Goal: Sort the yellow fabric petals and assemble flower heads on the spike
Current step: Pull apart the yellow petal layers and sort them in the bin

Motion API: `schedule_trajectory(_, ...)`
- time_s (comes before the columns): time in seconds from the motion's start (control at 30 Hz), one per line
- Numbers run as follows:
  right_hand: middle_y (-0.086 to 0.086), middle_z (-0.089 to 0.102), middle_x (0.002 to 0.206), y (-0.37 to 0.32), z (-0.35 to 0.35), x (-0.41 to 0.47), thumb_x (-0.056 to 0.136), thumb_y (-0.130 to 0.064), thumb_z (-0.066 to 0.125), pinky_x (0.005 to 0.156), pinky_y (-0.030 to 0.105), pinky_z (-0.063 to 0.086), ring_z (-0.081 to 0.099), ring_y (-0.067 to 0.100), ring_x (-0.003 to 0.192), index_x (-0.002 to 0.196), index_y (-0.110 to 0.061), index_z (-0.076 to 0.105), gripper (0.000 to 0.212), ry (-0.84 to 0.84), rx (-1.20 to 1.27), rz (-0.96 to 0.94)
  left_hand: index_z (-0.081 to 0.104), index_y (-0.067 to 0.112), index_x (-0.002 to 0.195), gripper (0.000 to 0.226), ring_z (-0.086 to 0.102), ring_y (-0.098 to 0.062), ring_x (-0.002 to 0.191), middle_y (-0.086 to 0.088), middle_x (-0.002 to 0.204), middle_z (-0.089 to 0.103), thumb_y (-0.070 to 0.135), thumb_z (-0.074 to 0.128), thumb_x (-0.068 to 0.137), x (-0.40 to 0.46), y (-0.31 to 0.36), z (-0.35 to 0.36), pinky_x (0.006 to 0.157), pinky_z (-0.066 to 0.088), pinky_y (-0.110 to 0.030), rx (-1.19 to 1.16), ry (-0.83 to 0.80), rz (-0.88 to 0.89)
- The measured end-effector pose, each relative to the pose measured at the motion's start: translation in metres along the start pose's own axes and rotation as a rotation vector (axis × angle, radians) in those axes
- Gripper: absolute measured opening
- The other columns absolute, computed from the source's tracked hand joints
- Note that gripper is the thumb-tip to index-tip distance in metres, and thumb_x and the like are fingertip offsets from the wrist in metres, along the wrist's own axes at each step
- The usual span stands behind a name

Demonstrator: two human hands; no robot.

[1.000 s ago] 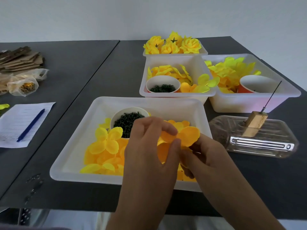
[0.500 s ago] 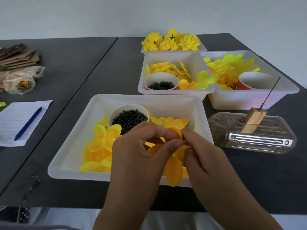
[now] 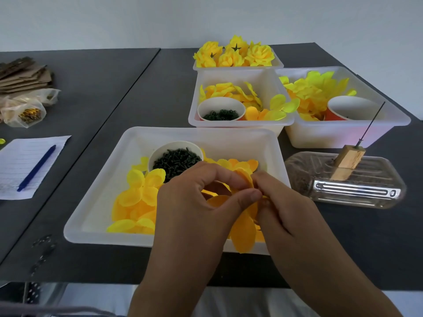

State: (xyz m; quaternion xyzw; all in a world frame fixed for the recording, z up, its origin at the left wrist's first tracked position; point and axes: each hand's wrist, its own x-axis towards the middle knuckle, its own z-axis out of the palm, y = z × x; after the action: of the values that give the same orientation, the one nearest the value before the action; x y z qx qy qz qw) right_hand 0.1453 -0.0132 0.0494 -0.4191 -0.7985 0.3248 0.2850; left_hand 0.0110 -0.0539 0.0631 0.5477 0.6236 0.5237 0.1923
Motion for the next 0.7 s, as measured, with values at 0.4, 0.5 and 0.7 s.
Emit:
schedule_trajectory(0.4, -0.009, 0.057, 0.102, 0.005, -0.005, -0.001, 0.098, -0.021, 0.039, 0.084, 0.018, 0.045, 0.053, 0.0, 0.087, 0.123, -0.027, 0.045, 0.026, -0.133, 0.023, 0.098, 0.072, 0.034, 0.073, 0.024, 0.068, -0.006, 0.077, 0.017, 0.077, 0.071, 0.053, 0.069, 0.06, 0.002, -0.001, -0.004, 0.067, 0.059, -0.033, -0.06, -0.055, -0.052)
schedule_trajectory(0.5, 0.005, 0.059, 0.111, 0.006, -0.004, 0.001, 0.099, -0.011, 0.039, 0.091, 0.027, 0.044, 0.047, 0.001, 0.078, 0.127, -0.017, 0.045, 0.029, -0.112, 0.065, 0.179, 0.073, 0.034, 0.074, 0.018, 0.068, -0.007, 0.078, 0.016, 0.077, 0.072, 0.047, 0.072, 0.063, 0.003, -0.001, -0.004, 0.067, 0.059, -0.033, -0.065, -0.059, -0.056)
schedule_trajectory(0.7, -0.02, 0.049, 0.079, -0.005, -0.008, 0.001, 0.096, -0.026, 0.038, 0.072, 0.009, 0.045, 0.054, -0.003, 0.075, 0.088, -0.041, 0.038, 0.017, -0.07, -0.002, 0.048, 0.07, 0.037, 0.076, 0.008, 0.063, -0.002, 0.087, 0.02, 0.084, 0.067, 0.041, 0.077, 0.076, 0.0, 0.0, 0.001, 0.07, 0.053, -0.02, 0.082, -0.011, 0.04)
